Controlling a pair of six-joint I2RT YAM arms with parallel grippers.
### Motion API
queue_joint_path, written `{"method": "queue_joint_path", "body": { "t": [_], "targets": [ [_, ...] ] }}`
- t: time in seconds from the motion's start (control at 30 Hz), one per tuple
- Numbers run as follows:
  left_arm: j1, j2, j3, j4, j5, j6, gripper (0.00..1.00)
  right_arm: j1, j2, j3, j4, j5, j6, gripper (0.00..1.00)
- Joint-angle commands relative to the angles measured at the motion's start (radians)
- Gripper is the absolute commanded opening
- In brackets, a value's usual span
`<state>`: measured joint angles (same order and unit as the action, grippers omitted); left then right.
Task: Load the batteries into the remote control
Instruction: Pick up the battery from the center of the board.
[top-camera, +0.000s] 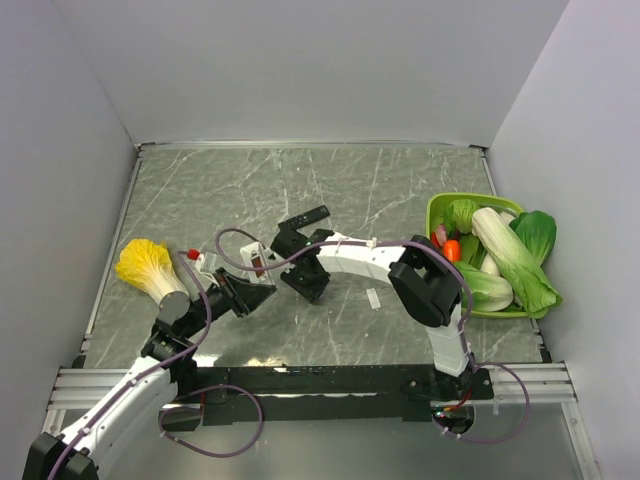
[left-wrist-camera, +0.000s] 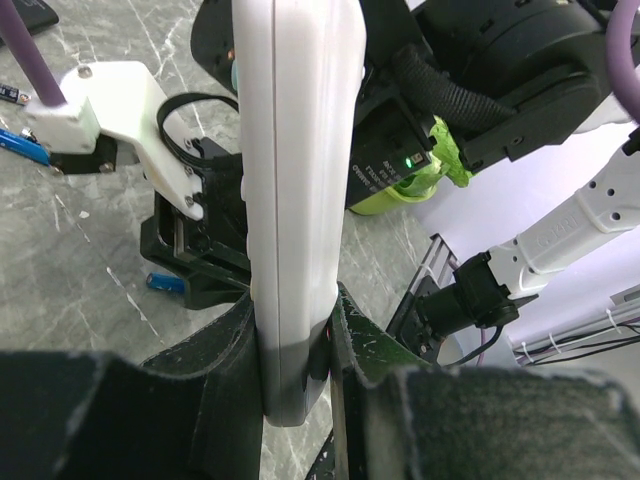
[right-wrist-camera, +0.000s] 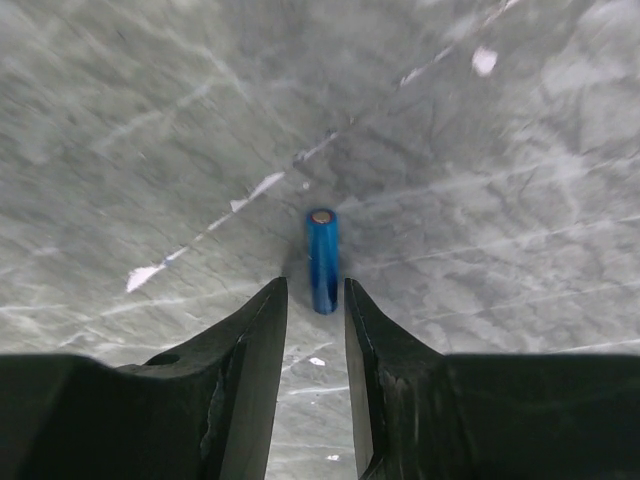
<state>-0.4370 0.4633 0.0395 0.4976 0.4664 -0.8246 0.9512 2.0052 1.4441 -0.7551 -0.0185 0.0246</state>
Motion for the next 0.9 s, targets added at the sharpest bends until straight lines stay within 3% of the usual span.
{"method": "queue_joint_path", "body": {
  "t": [0.0,0.33,0.43,0.57,0.67,0.87],
  "targets": [
    [0.004,0.009,-0.006,0.065,0.012,0.019,0.01,0.004,0.001,-0.030,-0.003,0.017,-0.005,0.37],
    [0.004,0.008,-0.004,0.062,0.009,0.019,0.01,0.006,-0.022,-0.103,0.031,0.017,0.003,0.36],
    [0.004,0.009,-0.004,0.062,0.012,0.019,0.01,0.006,-0.020,-0.106,0.034,0.017,0.005,0.29],
    [0.004,-0.002,-0.006,0.056,0.008,0.019,0.01,0.004,-0.048,-0.129,0.059,0.012,0.006,0.09],
    [0.004,0.000,-0.004,0.055,0.006,0.019,0.01,0.003,-0.091,-0.155,0.079,-0.012,0.008,0.00],
    [0.004,0.040,-0.006,0.105,0.008,0.004,0.01,-0.035,-0.230,-0.160,0.063,-0.055,0.050,0.00]
  ]
}}
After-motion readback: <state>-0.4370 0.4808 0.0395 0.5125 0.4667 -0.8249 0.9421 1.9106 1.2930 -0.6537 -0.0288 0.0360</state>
